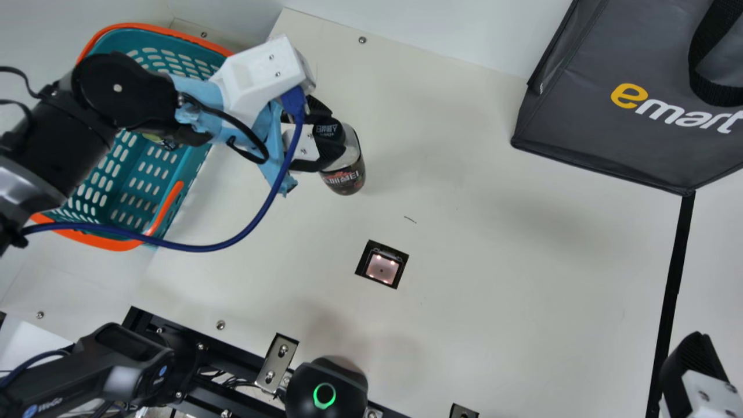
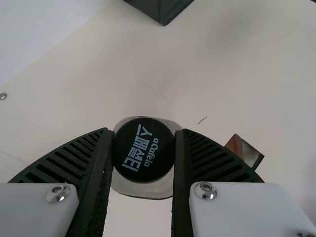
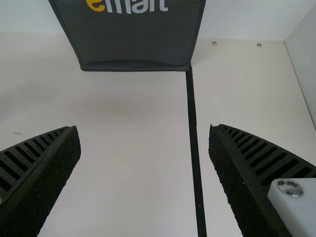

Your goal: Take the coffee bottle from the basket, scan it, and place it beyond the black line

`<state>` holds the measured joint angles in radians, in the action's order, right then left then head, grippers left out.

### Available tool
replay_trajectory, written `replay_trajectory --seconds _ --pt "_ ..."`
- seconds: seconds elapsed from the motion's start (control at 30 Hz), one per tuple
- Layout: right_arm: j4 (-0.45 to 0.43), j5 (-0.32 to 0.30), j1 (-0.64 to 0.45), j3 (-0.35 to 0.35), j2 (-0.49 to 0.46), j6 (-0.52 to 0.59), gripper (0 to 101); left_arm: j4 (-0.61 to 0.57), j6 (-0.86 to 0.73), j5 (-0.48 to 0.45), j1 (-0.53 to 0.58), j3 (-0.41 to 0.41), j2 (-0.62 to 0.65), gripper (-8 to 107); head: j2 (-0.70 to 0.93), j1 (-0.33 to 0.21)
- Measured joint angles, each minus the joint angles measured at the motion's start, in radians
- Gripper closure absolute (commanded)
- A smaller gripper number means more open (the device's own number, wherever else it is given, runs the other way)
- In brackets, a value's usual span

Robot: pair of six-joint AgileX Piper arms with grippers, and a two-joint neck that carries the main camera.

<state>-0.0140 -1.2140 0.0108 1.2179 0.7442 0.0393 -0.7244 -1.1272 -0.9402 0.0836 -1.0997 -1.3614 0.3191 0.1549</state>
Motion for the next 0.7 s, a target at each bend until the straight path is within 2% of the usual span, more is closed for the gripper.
replay_trajectory --seconds 0.7 --pt "0.000 0.000 0.000 0.000 0.000 0.000 10 -0.017 -0.026 0.040 0.073 0.092 0.015 89 0.000 0.000"
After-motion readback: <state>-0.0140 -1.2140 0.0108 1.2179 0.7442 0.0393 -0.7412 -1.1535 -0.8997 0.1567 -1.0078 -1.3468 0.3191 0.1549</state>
